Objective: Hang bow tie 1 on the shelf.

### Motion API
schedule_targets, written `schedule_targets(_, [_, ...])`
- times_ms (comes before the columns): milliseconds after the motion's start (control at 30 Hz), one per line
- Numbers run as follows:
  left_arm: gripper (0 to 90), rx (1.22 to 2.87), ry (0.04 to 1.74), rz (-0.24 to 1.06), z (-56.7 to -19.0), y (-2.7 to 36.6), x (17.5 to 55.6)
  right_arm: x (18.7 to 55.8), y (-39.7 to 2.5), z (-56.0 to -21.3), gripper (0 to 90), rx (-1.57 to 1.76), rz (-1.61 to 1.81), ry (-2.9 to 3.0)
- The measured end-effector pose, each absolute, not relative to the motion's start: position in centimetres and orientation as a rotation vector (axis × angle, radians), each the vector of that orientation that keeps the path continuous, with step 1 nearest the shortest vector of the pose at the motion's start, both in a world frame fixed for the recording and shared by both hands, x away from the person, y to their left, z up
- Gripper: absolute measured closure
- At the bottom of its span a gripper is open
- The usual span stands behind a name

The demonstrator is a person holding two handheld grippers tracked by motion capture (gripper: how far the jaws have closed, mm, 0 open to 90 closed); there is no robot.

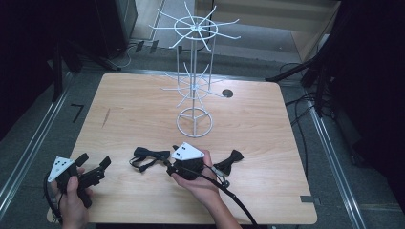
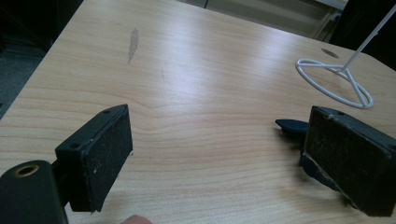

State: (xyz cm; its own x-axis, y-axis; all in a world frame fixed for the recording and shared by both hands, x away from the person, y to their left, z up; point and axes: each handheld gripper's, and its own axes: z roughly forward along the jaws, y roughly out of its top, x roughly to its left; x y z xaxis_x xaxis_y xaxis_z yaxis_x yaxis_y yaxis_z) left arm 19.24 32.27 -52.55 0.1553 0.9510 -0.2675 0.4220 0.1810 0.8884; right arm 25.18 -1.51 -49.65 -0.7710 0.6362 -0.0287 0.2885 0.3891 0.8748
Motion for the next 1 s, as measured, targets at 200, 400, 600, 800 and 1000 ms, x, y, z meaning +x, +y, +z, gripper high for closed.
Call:
schedule_targets(200, [8.7, 1.412, 1.438, 0.656, -52.5, 32.3, 19.3, 25.7, 0.3, -49.8, 48.3, 0.786, 1.331, 2.320])
schedule_targets(400, [8.7, 1.411, 1.439, 0.656, -52.5, 32.2, 19.3, 26.4, 1.6, -50.0, 49.0, 0.795, 1.318, 2.347])
schedule_targets(600, [8.6, 1.407, 1.440, 0.653, -52.6, 32.3, 19.3, 27.6, 3.3, -51.1, 49.1, 0.812, 1.252, 2.391])
schedule_targets(800, [8.7, 1.407, 1.440, 0.651, -52.6, 32.3, 19.3, 28.3, 3.7, -51.9, 49.4, 0.836, 1.212, 2.415])
schedule_targets(1000, [8.6, 1.408, 1.441, 0.651, -52.6, 32.3, 19.3, 28.4, 4.2, -53.1, 51.5, 0.877, 1.172, 2.459])
